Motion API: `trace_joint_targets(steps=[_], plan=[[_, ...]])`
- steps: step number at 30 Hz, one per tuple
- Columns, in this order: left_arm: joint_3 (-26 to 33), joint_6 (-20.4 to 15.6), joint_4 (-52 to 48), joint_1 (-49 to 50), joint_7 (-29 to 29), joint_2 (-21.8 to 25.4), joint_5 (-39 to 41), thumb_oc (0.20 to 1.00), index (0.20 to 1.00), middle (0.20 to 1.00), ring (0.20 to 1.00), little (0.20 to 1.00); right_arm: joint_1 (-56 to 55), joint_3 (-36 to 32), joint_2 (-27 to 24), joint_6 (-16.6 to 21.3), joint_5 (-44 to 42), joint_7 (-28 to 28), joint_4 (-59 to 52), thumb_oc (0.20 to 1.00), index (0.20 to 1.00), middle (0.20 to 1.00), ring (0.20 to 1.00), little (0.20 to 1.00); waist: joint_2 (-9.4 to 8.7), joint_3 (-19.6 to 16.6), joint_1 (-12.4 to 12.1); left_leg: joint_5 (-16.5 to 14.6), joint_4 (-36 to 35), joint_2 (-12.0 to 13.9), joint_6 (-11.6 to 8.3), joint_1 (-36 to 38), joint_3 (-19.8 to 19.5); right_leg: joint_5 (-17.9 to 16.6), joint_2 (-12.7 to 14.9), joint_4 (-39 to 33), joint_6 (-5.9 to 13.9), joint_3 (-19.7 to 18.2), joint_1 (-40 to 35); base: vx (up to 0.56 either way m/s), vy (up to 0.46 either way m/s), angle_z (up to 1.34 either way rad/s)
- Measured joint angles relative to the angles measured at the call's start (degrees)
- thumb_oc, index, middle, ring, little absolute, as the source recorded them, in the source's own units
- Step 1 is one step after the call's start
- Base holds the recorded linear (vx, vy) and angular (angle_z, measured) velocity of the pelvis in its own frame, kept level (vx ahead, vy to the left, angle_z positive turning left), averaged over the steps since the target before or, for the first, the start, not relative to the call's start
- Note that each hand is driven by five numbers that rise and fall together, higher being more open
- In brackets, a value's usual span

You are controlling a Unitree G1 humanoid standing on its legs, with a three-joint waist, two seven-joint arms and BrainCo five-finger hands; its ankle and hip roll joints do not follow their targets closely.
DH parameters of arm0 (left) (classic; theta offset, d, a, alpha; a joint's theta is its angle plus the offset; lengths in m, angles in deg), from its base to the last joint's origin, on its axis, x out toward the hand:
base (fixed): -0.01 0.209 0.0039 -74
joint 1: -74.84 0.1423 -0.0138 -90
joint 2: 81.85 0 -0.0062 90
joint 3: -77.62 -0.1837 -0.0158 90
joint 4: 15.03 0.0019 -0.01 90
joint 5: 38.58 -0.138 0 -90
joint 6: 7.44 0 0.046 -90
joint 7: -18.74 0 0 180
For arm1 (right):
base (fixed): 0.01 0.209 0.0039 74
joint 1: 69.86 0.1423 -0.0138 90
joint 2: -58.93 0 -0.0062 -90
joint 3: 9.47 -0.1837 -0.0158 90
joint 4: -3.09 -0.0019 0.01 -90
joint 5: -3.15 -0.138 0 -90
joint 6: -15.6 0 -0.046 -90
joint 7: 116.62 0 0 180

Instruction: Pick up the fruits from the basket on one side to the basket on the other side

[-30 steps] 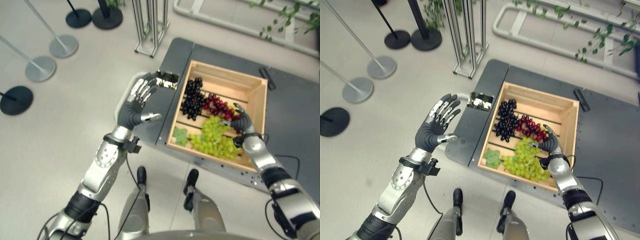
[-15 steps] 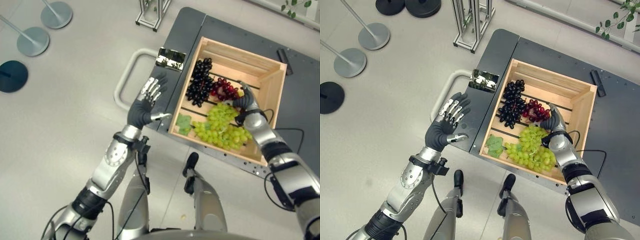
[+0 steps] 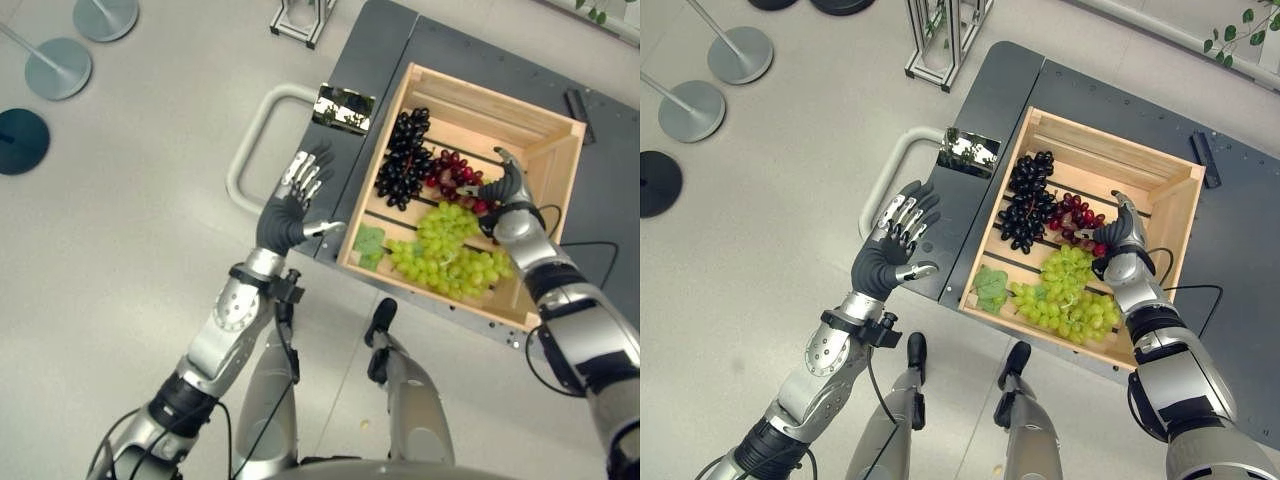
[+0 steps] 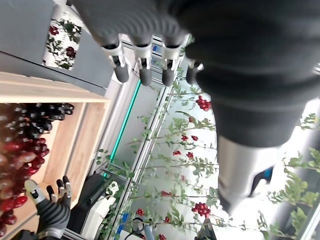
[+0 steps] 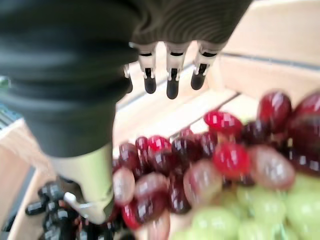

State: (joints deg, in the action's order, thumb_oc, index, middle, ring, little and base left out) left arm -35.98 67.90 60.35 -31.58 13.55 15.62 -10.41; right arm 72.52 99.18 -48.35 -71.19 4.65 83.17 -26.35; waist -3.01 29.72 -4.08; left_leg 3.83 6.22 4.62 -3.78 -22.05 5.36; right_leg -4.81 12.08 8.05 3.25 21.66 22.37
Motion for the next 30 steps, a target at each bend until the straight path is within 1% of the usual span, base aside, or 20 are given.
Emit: trace_joint_targets(steps=[2,7,13,16,18,19,22,25,30], plan=[[-0.1,0.0,0.0,-0.2,-0.4,0.0,0.0,1.000,1.000,1.000,1.000,1.000,2.4,0.3,1.0,-0.7,0.0,0.0,2.8,1.000,1.000,1.000,1.000,1.000,0.00,0.0,0.1,0.0,0.5,0.0,0.01,-1.5,-0.1,-0.1,0.0,0.0,-0.07,0.0,1.3,0.00,0.000,0.00],[-0.2,0.1,0.0,-0.5,-1.3,0.2,0.0,1.000,1.000,1.000,1.000,1.000,6.9,0.3,1.0,-1.4,0.0,0.0,6.6,1.000,1.000,1.000,1.000,1.000,0.01,0.0,0.0,0.1,1.3,-0.1,0.09,-5.4,-0.8,-0.3,0.2,0.5,-0.24,0.3,4.7,0.00,0.009,0.02],[-1.0,0.3,0.2,-0.8,-2.3,0.1,-0.5,1.000,1.000,1.000,1.000,1.000,11.5,4.1,0.6,-2.3,0.0,-0.6,10.3,1.000,1.000,1.000,1.000,1.000,0.05,0.0,-0.1,0.1,2.0,-0.1,0.15,-8.3,-1.5,-0.3,0.3,0.7,-0.21,0.8,7.0,0.04,0.000,0.04],[-1.1,0.3,0.2,-0.8,-2.6,0.3,-0.5,1.000,1.000,1.000,1.000,1.000,13.4,5.9,-0.3,-2.4,0.1,-1.0,11.8,1.000,1.000,1.000,1.000,1.000,0.08,0.0,-0.2,0.1,2.5,-0.2,0.15,-10.0,-2.1,-0.3,0.3,0.8,-0.23,1.1,8.2,0.01,0.010,0.05],[-1.1,0.3,0.2,-0.9,-2.7,0.2,-0.6,1.000,1.000,1.000,1.000,1.000,13.8,6.0,-1.5,-2.4,0.1,-1.6,12.1,1.000,1.000,1.000,1.000,1.000,0.09,0.0,-0.7,0.1,2.6,-0.3,0.15,-10.5,-2.3,-0.3,0.4,0.9,-0.23,1.1,8.8,0.00,0.000,0.00],[-1.1,0.3,0.2,-0.9,-2.8,0.3,-0.6,1.000,1.000,1.000,1.000,1.000,14.0,6.3,-2.6,-2.4,0.2,-1.8,12.6,1.000,1.000,1.000,1.000,1.000,0.16,0.1,-1.4,0.1,2.7,-0.3,0.17,-11.0,-2.3,-0.3,0.5,1.1,-0.23,1.1,9.3,0.00,0.000,0.00],[-1.1,0.3,0.2,-0.8,-2.8,0.4,-0.6,1.000,1.000,1.000,1.000,1.000,15.0,6.5,-3.4,-2.5,0.3,-1.8,13.5,1.000,1.000,1.000,1.000,1.000,0.20,0.1,-1.9,0.3,2.8,-0.6,0.33,-11.9,-2.5,-0.3,0.8,1.2,-0.21,1.3,9.9,0.01,0.011,0.05],[-1.1,0.3,0.2,-0.8,-3.3,0.4,-2.7,1.000,1.000,1.000,1.000,1.000,16.1,6.6,-3.9,-3.4,1.4,-1.8,13.8,1.000,1.000,1.000,1.000,1.000,0.28,0.1,-1.8,0.4,3.0,-1.0,0.58,-13.1,-2.8,-0.2,1.5,1.8,-0.04,1.6,11.0,0.01,0.017,0.08],[-1.0,0.4,0.2,-0.9,-3.9,0.6,-2.7,1.000,1.000,1.000,1.000,1.000,17.3,7.1,-4.0,-3.9,2.5,-2.2,15.5,1.000,1.000,1.000,1.000,1.000,0.31,0.2,-1.9,0.6,3.0,-1.4,0.76,-13.9,-2.8,-0.2,1.8,2.2,0.00,1.7,12.0,0.00,0.003,0.01]])
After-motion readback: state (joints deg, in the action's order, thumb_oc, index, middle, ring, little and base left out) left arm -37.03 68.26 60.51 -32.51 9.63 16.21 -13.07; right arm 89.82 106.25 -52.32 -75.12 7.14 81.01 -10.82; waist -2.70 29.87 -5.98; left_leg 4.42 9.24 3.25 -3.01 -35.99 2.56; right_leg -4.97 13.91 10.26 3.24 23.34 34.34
